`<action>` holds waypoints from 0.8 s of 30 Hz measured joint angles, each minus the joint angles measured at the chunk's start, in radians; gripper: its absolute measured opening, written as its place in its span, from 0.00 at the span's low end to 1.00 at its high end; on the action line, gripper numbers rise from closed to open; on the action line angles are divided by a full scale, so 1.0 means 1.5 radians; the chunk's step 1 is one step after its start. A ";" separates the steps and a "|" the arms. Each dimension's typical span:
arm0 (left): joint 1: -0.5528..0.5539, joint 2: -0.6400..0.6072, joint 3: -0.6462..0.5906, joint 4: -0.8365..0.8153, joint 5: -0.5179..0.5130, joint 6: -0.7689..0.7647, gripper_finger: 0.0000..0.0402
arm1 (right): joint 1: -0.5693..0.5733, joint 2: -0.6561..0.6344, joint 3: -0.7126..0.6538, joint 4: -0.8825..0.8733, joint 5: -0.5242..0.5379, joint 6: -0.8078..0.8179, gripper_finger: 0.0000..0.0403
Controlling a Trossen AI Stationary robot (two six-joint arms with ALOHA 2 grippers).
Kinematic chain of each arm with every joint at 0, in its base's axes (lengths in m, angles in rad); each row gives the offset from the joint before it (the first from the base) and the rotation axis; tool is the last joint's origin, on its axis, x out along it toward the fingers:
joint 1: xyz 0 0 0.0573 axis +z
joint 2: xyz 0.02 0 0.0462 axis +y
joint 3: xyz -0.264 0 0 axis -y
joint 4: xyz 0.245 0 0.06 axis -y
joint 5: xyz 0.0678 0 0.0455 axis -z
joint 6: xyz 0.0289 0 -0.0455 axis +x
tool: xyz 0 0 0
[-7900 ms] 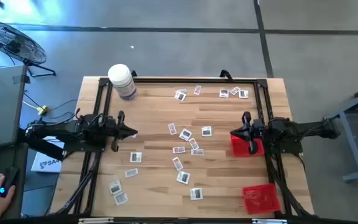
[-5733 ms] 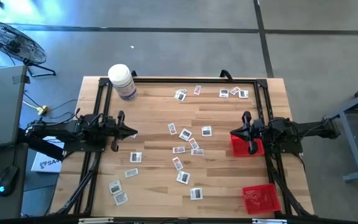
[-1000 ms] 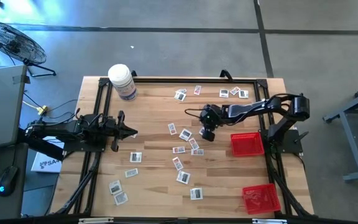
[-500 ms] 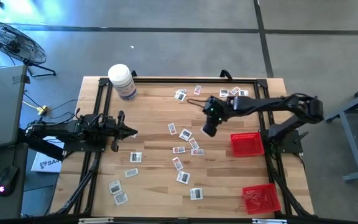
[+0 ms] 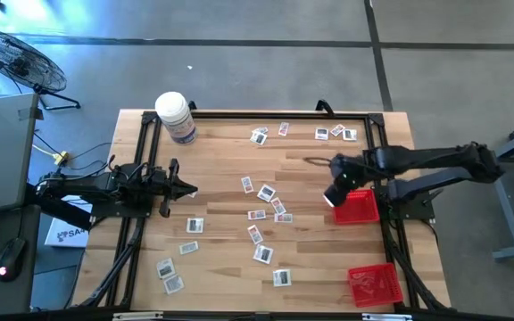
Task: Pick & Place First Aid Supplies
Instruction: Put the black towelette pack into the top red basket
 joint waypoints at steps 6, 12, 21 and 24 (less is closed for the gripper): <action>0.000 0.000 0.000 0.000 0.000 0.000 0.00 | 0.058 0.002 -0.088 -0.033 0.006 0.111 0.00; 0.000 0.000 0.000 0.000 0.000 0.000 0.00 | 0.098 0.004 -0.163 -0.017 0.014 0.210 0.00; 0.000 0.000 0.000 0.000 0.000 0.000 0.00 | 0.110 0.005 -0.186 0.007 0.064 0.264 0.02; 0.000 0.000 0.000 0.000 0.000 0.000 0.00 | 0.104 0.005 -0.186 0.005 0.034 0.243 0.06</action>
